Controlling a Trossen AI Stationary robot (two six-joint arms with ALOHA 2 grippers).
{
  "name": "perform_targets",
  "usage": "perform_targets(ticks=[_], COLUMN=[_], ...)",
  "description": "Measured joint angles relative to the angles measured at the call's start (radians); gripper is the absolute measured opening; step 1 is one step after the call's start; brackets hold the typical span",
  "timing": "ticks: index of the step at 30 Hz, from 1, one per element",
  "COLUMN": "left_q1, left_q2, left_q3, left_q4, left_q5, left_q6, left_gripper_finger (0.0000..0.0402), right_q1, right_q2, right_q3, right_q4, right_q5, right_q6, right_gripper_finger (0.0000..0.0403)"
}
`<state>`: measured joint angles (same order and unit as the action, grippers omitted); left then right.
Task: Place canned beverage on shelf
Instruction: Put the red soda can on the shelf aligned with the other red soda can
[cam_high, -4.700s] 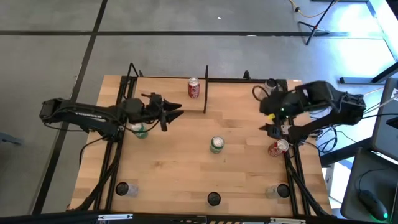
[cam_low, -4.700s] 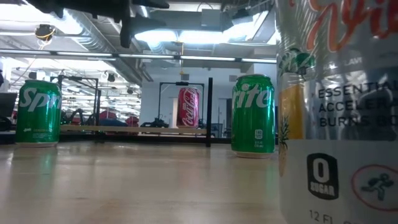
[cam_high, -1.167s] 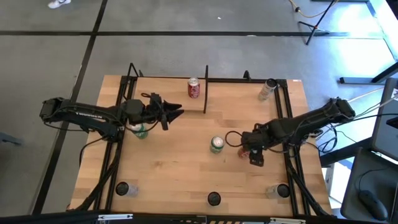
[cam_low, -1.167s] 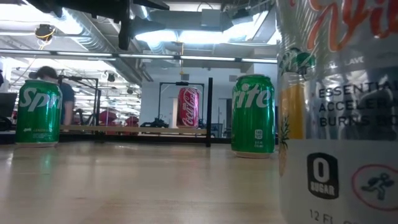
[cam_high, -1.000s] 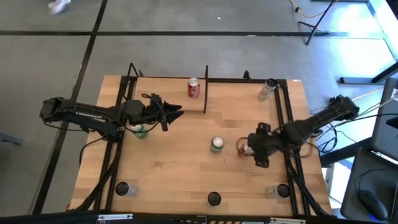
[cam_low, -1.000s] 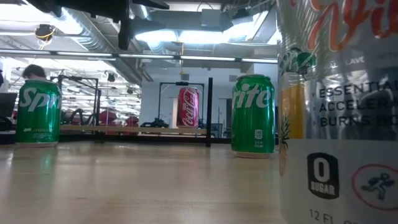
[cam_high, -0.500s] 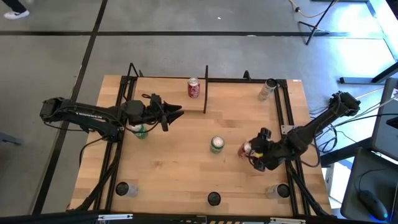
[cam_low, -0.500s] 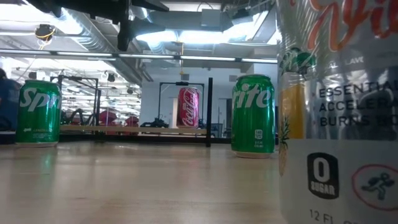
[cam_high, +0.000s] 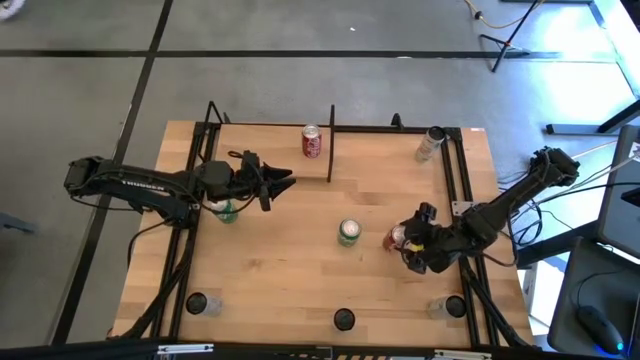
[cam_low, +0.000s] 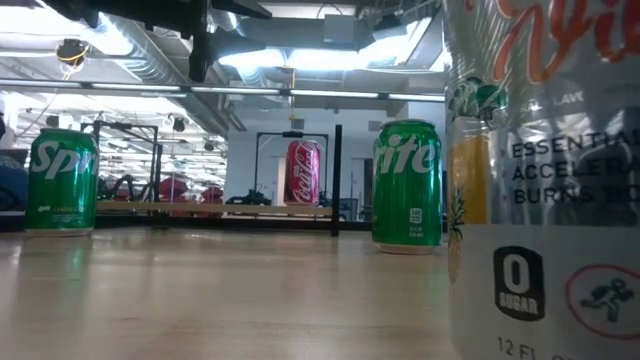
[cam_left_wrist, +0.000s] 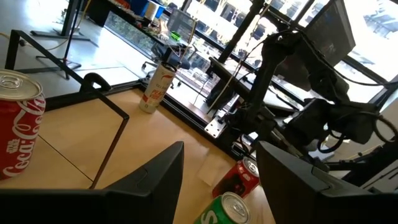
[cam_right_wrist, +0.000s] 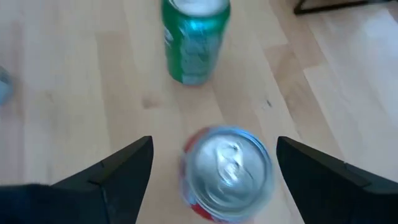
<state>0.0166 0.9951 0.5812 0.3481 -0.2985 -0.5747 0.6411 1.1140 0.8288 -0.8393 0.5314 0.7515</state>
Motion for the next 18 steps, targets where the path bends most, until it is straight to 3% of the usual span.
perform_targets(ticks=[5,10,18], left_q1=[0.0,0.0,0.0], left_q2=[0.0,0.0,0.0], left_q3=[0.0,0.0,0.0], left_q4=[0.0,0.0,0.001], left_q5=[0.0,0.0,0.0], left_q6=[0.0,0.0,-0.001], left_gripper_finger=[0.0195,0.0195,0.0195], right_q1=[0.0,0.0,-0.001], right_q2=[0.0,-0.003,-0.006], right_q3=[-0.063,-0.124,-0.123], right_q4=[0.051,0.152,0.188], right_q5=[-0.035,0.024,0.02], right_q6=[0.0,0.008,0.008], right_gripper_finger=[0.0328,0.0328,0.0328])
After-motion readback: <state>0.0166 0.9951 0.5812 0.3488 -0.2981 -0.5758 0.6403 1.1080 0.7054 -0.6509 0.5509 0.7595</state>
